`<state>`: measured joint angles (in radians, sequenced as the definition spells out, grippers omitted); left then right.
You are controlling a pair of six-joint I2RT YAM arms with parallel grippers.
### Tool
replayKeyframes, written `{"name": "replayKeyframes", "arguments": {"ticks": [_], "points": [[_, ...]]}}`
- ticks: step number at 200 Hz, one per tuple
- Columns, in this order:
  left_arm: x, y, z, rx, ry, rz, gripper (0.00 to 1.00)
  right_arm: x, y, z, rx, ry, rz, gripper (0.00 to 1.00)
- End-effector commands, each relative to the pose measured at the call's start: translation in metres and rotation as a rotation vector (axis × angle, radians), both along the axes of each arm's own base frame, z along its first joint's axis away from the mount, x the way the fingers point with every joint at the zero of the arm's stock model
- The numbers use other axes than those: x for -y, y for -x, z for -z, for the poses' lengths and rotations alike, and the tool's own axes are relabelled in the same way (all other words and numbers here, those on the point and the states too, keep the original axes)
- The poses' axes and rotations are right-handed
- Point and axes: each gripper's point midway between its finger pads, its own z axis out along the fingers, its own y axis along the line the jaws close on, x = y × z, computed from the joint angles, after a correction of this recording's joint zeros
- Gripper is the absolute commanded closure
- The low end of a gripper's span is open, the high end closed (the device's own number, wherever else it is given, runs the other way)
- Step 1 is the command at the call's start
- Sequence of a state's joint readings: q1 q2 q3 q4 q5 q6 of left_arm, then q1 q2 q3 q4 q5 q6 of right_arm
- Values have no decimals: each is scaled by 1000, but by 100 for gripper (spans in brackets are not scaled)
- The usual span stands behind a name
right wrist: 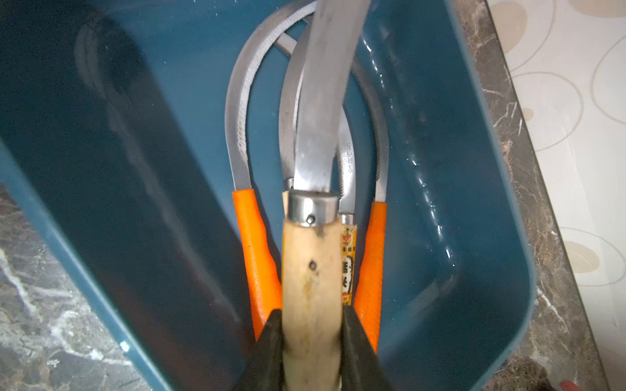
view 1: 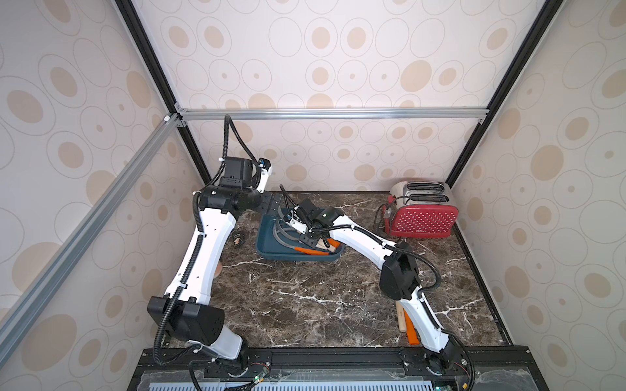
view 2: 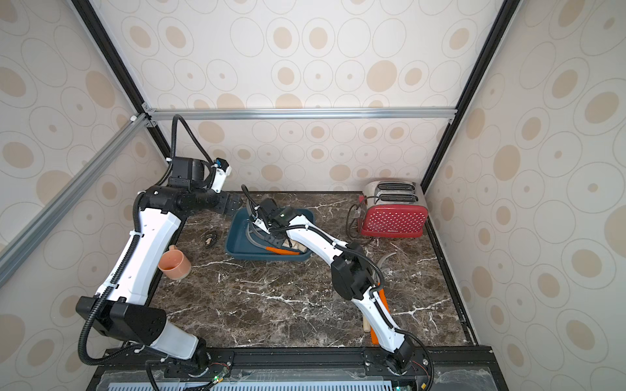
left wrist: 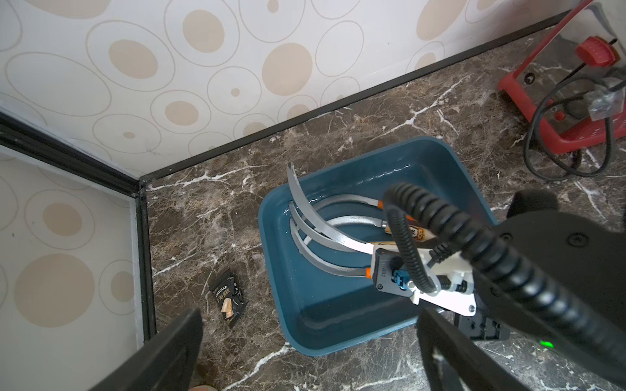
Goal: Put small sickles into storage boxes
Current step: Place the sickle in the storage box.
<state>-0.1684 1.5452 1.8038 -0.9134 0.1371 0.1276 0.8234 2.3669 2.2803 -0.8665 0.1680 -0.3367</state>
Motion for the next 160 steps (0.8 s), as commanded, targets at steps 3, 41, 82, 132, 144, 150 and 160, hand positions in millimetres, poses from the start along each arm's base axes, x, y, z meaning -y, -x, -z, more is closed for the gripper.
{"name": "replayKeyframes", "arguments": {"ticks": [3,41,82,132,144,150,160], "points": [[0,7,-15,34,21,5,1,-3,1,7,-18,29,-38,100],[0,8,-14,31,16,9,1,-1,5,15,-41,55,-46,100],[2,11,-11,24,23,20,1,0,10,22,-67,66,-60,100],[4,12,-11,21,35,27,1,0,12,31,-89,77,-65,100],[5,12,-11,20,39,28,1,0,12,33,-96,85,-66,100],[5,12,-11,20,39,29,1,1,13,34,-99,87,-65,100],[5,12,-11,20,37,29,1,1,13,36,-103,91,-65,100]]}}
